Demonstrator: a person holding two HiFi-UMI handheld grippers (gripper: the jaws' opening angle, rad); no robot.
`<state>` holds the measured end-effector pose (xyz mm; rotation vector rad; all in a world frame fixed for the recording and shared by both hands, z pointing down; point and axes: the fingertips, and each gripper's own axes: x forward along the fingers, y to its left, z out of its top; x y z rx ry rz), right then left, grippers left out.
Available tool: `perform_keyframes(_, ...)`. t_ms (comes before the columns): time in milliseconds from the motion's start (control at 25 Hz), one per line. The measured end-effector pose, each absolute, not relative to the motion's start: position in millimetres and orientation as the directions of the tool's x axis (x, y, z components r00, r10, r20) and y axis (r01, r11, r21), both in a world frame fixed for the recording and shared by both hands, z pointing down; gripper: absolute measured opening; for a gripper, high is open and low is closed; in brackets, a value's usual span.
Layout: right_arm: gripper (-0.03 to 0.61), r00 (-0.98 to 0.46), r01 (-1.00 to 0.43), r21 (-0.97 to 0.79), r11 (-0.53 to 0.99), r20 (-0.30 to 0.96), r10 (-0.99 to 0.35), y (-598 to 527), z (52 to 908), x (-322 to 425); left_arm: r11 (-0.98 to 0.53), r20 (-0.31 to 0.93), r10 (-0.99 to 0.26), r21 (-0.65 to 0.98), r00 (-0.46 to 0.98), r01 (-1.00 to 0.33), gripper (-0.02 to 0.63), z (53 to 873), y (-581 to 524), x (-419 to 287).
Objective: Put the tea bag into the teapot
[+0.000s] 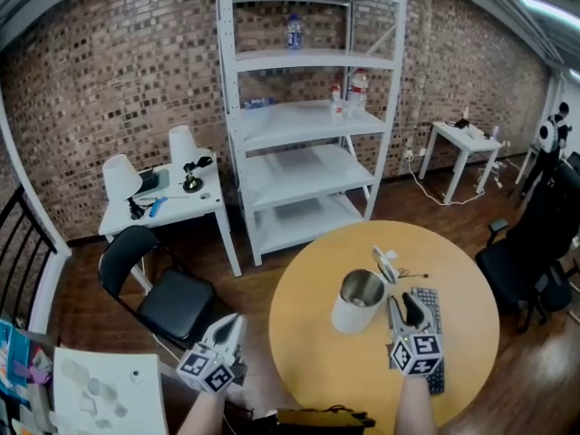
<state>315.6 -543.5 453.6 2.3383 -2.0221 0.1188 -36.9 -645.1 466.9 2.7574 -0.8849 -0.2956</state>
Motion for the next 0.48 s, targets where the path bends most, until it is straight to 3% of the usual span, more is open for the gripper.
perform_keyframes(240,0.144,0.303,-0.95,-0.062,-0.307,0.07,-0.95,-468.4,456.3,354.6,-0.844,-0.152,-0.51,0.28,0.847,-0.458,-0.006,464.5,-652.9,0.4)
perform_keyframes(480,0.126,0.324,-0.931,-0.173,-0.322,0.014,-0.946,-384.3,477.9,349.7,-0.889,-0.122,-0.421,0.251,0.899,-0.382,-0.006,481.2,-627.9,19.7)
